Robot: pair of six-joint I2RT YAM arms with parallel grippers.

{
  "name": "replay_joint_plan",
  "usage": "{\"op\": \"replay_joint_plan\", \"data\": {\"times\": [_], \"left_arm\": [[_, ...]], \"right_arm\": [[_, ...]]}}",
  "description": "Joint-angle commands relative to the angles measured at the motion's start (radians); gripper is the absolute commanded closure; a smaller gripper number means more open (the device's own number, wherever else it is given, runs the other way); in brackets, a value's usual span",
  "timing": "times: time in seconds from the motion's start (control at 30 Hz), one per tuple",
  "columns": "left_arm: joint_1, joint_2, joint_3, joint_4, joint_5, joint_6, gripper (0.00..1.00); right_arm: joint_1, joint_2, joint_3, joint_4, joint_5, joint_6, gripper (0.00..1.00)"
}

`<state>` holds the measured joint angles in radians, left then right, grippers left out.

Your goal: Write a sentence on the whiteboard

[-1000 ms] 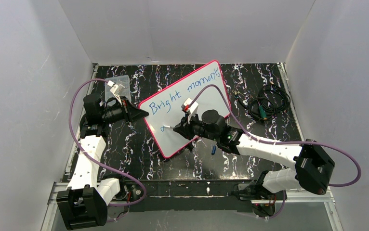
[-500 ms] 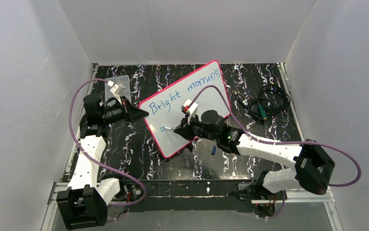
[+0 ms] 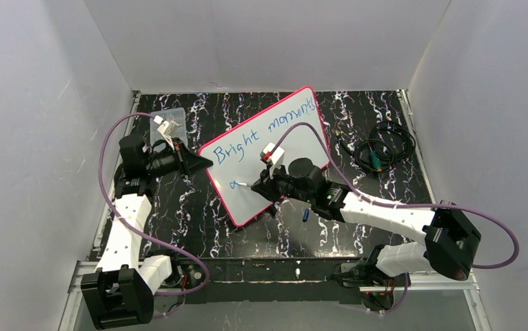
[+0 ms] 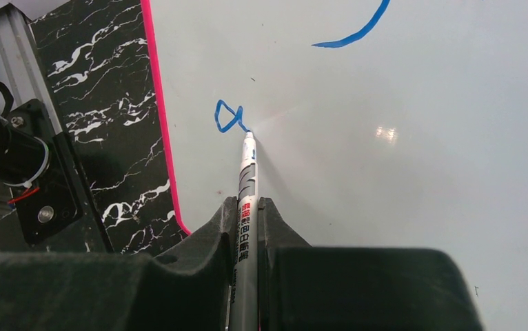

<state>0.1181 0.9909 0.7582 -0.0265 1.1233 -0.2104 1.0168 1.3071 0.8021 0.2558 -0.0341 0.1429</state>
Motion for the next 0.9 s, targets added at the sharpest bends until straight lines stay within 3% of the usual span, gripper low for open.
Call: {"op": "replay_joint_plan", "data": {"times": [0.0, 0.87], "left_arm": [[0.004, -0.037, 0.003, 0.053, 0.036, 0.008, 1.0], [0.003, -0.035, 0.001, 0.066, 0.046, -0.004, 1.0]], "right_arm": [[0.004, -0.048, 0.008, 0.009, 0.029, -0.021, 0.99], [0.003, -0.012, 0.021, 0.102, 0.068, -0.028, 0.99]]}}
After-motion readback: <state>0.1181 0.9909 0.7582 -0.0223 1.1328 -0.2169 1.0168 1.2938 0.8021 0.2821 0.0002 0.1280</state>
